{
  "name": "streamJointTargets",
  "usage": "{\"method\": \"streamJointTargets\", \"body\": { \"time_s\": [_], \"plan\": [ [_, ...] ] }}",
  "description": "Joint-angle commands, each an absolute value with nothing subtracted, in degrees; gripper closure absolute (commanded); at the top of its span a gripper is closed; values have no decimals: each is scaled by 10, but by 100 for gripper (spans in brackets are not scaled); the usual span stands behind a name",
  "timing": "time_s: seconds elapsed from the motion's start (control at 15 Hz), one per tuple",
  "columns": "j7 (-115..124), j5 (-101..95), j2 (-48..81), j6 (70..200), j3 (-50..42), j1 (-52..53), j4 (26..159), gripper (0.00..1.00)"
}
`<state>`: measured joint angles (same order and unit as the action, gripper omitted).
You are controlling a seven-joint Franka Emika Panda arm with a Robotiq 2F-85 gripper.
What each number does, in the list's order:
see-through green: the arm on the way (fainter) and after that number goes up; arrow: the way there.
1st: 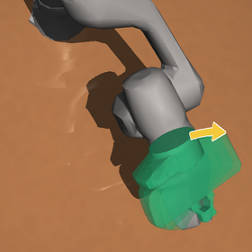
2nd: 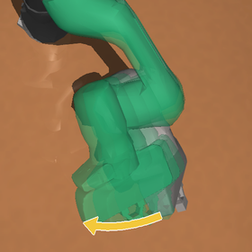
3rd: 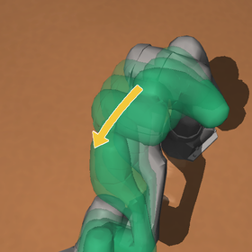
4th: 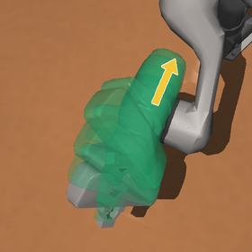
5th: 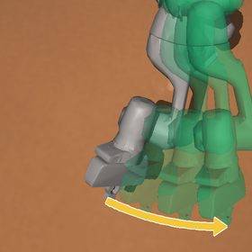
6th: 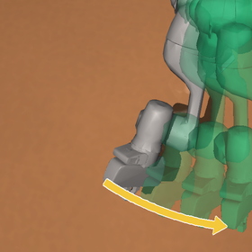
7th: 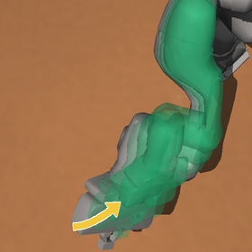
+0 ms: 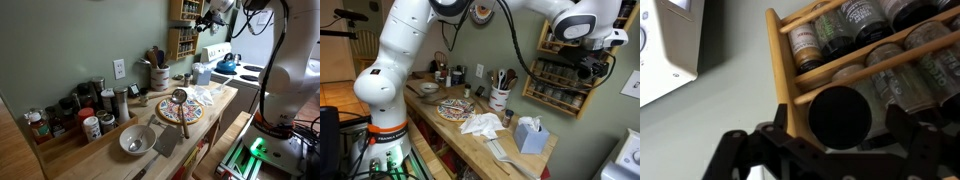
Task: Pick up the clear spice bottle with a black lid from the table and put it on the right side of the top shelf of the bottom spice rack
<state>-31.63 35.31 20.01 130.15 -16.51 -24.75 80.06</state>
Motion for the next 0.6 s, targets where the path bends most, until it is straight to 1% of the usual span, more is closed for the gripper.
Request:
{"method": "streamJointTargets", "body": {
  "time_s": [0.0, 0.07, 0.13, 0.2, 0.27, 0.33, 0.53],
  "plan": [
    [-321, 343, 180, 1312, -168, -240, 837, 0],
    [-321, 345, 181, 1314, -167, -240, 837, 2],
    [-321, 345, 180, 1317, -167, -240, 839, 19],
    [-321, 345, 180, 1318, -168, -240, 840, 27],
    [-320, 344, 180, 1320, -168, -240, 840, 30],
    [-320, 344, 181, 1321, -168, -240, 840, 40],
    [-319, 344, 181, 1332, -170, -240, 838, 63]
  ]
}}
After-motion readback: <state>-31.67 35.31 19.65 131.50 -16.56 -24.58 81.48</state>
